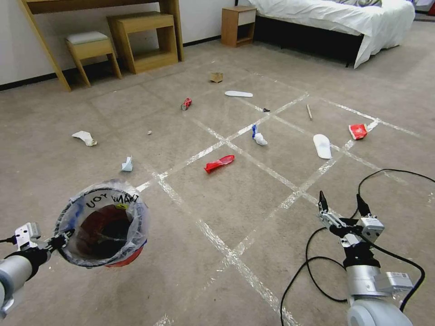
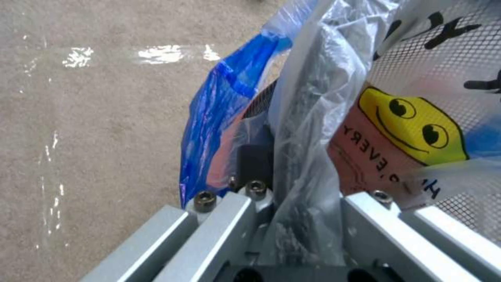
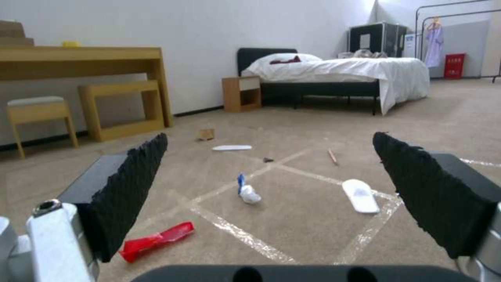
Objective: Pick up the trash bin and place the garbage on the floor into it.
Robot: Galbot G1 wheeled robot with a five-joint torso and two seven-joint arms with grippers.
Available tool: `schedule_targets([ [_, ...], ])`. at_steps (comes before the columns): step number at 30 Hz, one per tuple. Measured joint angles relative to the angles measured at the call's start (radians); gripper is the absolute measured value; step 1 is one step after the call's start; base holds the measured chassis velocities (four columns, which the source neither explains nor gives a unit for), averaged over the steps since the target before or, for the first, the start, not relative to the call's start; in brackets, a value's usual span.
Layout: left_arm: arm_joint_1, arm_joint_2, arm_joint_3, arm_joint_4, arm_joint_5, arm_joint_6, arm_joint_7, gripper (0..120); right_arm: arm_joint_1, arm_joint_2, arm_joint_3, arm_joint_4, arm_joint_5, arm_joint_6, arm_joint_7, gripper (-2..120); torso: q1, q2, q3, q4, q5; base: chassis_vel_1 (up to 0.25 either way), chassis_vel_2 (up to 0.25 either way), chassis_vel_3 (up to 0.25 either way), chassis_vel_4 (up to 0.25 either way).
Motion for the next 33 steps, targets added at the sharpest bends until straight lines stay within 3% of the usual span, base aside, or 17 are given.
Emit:
schedule_targets([
  [33, -0.017, -0.002, 0.019, 0.019, 0.013, -0.003, 0.001, 0, 0.012, 0.008, -0.006, -0.023, -0.026, -0.004, 0.000, 100, 0.000, 0.000, 0.000, 0.0000, 0.0000, -0.007, 0.008, 0.008, -0.006],
])
